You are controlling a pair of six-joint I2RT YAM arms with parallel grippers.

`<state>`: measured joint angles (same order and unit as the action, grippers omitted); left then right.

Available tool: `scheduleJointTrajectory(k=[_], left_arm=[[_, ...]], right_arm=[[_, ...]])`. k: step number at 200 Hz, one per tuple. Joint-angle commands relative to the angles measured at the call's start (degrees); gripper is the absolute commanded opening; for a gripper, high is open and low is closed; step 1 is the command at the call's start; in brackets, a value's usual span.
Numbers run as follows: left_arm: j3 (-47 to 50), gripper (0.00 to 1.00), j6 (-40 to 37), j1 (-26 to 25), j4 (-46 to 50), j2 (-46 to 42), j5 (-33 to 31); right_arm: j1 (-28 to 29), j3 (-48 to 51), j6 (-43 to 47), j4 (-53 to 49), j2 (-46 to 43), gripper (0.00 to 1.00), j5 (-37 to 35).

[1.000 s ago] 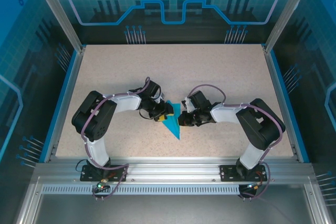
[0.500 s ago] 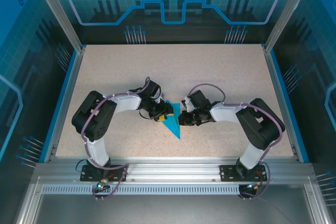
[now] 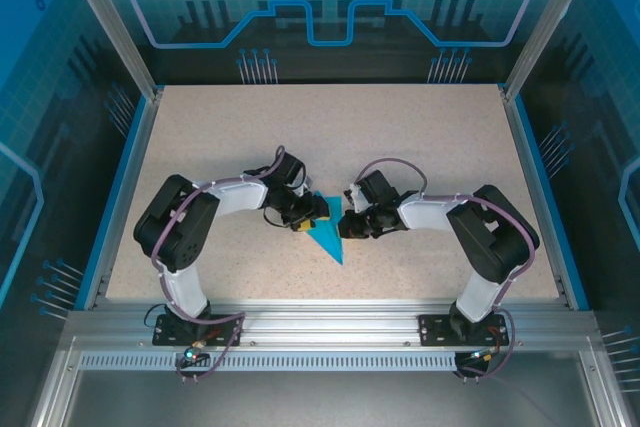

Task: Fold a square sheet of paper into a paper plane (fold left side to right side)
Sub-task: Fourth fold the wing at the center of the table.

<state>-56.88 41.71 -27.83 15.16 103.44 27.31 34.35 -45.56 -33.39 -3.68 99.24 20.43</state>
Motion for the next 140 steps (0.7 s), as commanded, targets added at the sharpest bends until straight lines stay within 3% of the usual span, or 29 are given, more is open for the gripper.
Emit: scheduleJointTrajectory(k=[1, 12, 67, 140], left_arm=[[-1.95, 0.53, -2.74, -0.08, 4.31, -4.15, -3.02], [-2.42, 0.51, -2.99, -0.11, 4.47, -4.56, -2.69], [-5.62, 0.22, -4.24, -0.72, 1.29, 0.31, 3.0], [-9.83, 0.16, -5.83, -0.86, 0.64, 6.64, 4.8]], right_arm=[[-0.07, 1.01, 0.87, -5.92, 3.11, 0.07, -3.62], [-0.01, 1.02, 0.95, -6.16, 3.07, 0.06, -3.86], [0.7, 0.85, 1.66, -7.37, 3.51, 0.03, -5.08], [1.51, -0.13, 2.0, -9.39, 4.18, 0.02, -6.43]])
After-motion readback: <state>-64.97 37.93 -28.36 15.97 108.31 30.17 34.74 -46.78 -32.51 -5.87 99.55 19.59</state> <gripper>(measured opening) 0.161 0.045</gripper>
